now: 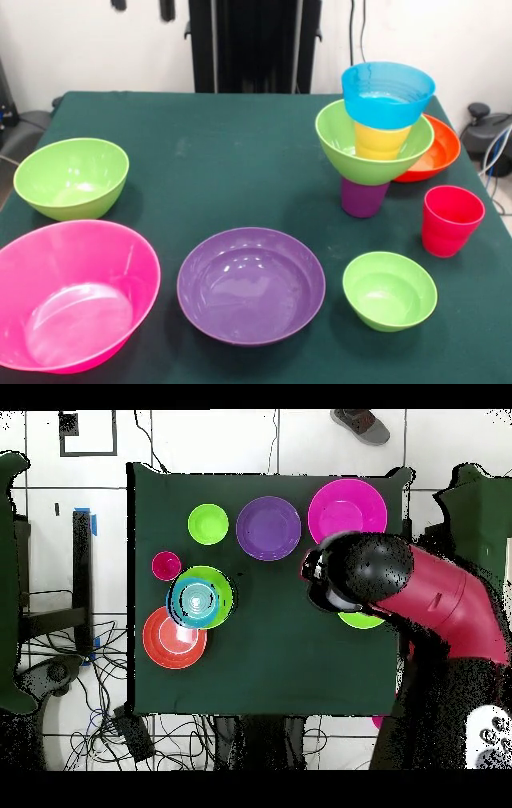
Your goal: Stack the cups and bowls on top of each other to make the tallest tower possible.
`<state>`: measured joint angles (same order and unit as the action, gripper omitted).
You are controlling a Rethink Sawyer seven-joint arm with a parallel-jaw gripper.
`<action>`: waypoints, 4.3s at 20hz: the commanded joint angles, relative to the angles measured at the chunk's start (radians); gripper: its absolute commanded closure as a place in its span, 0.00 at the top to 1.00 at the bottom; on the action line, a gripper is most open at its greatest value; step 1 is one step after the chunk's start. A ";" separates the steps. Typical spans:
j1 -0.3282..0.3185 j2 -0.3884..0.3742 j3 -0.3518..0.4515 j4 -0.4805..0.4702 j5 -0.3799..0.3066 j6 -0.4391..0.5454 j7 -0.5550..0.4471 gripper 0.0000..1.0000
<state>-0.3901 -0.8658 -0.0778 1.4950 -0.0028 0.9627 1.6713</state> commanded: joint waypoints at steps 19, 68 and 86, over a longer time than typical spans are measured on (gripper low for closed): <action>-0.032 0.279 0.234 0.008 -0.180 -0.230 -0.126 1.00; 0.040 0.496 0.229 -0.114 -0.213 -0.394 0.070 1.00; 0.064 0.465 0.153 -0.157 -0.189 -0.338 0.038 1.00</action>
<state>-0.3455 -0.3618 0.0754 1.3436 -0.1384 0.5772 1.6693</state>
